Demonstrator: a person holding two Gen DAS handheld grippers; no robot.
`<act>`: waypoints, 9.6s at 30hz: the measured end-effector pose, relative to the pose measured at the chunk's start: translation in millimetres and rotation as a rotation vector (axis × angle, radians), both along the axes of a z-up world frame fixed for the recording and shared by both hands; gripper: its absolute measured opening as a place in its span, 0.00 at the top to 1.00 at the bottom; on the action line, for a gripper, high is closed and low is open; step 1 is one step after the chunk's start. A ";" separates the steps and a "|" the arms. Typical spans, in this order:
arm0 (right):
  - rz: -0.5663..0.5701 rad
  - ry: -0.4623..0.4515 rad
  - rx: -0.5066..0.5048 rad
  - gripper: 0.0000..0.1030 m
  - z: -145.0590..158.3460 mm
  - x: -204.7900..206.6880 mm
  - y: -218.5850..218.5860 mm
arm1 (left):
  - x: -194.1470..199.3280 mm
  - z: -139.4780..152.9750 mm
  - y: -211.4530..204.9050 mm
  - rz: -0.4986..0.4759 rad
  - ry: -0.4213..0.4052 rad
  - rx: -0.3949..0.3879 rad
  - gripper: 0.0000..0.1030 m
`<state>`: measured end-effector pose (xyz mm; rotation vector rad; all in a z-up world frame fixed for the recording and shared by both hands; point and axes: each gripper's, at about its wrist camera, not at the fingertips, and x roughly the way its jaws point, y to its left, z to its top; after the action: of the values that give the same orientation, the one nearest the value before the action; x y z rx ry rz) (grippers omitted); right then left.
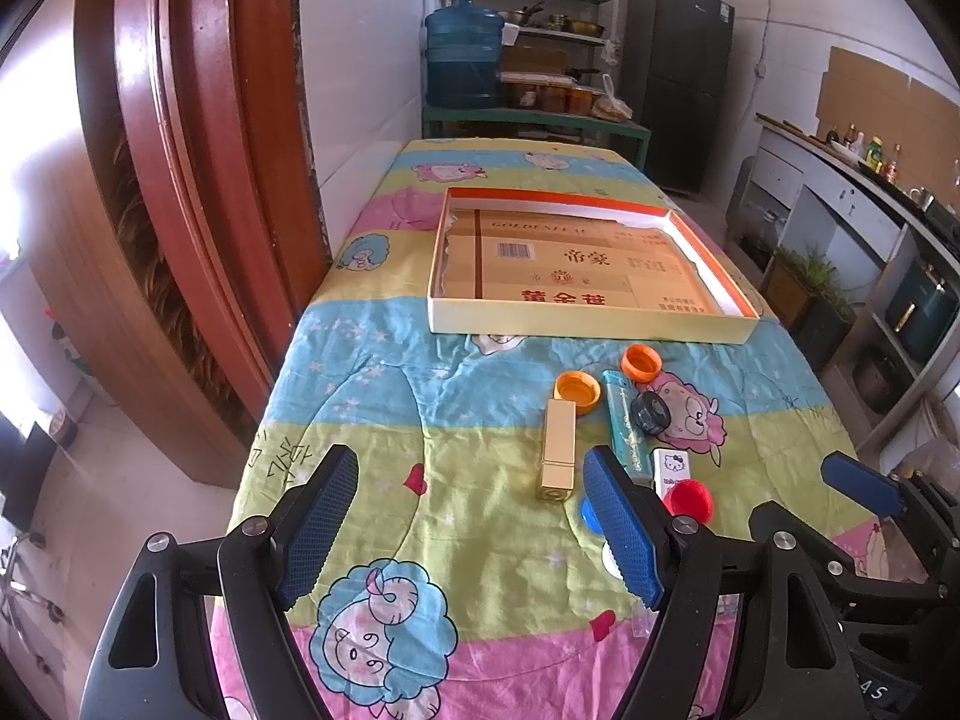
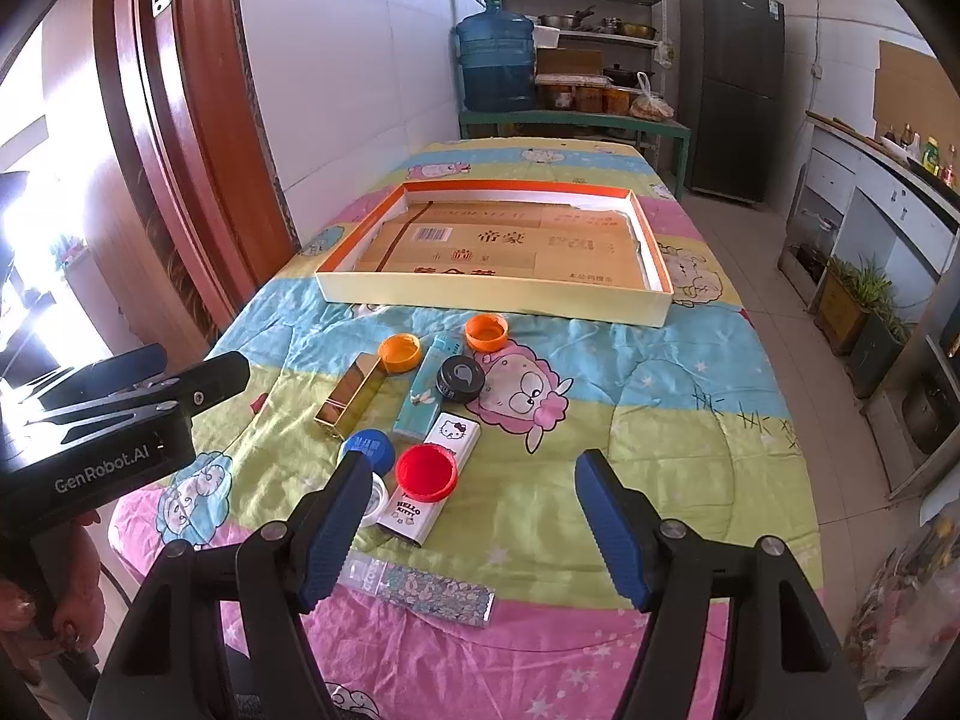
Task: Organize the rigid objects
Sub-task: 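Move the left tool toward the gold lipstick tube, then grasp the gold lipstick with the left tool while the right tool grasps the red cap, then lift the gold lipstick and red cap and carry both toward the box, then lower the lipstick into the box with the left tool while the right tool releases the red cap there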
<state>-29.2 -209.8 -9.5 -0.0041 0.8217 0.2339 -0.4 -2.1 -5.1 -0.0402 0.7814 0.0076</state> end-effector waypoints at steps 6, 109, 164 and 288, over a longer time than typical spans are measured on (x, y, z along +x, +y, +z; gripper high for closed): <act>0.000 0.003 -0.004 0.32 -1.1 -0.1 1.0 | 0.5 0.8 0.5 0.000 0.006 0.012 0.23; 0.053 0.143 0.229 0.70 -56.9 39.0 -23.9 | 99.4 -77.0 -38.0 -0.152 0.228 0.055 0.58; 0.046 0.014 0.200 0.70 -4.5 53.7 -31.8 | 82.2 -18.8 -2.8 -0.138 0.113 -0.138 0.83; 0.026 0.181 -0.047 0.67 -55.7 330.4 -21.1 | 347.3 -67.9 -54.8 -0.218 0.266 -0.062 0.35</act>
<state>301.2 -231.0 -65.2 -0.0385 1.0074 0.2418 346.9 -57.0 -72.9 -0.0126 1.0489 -0.2221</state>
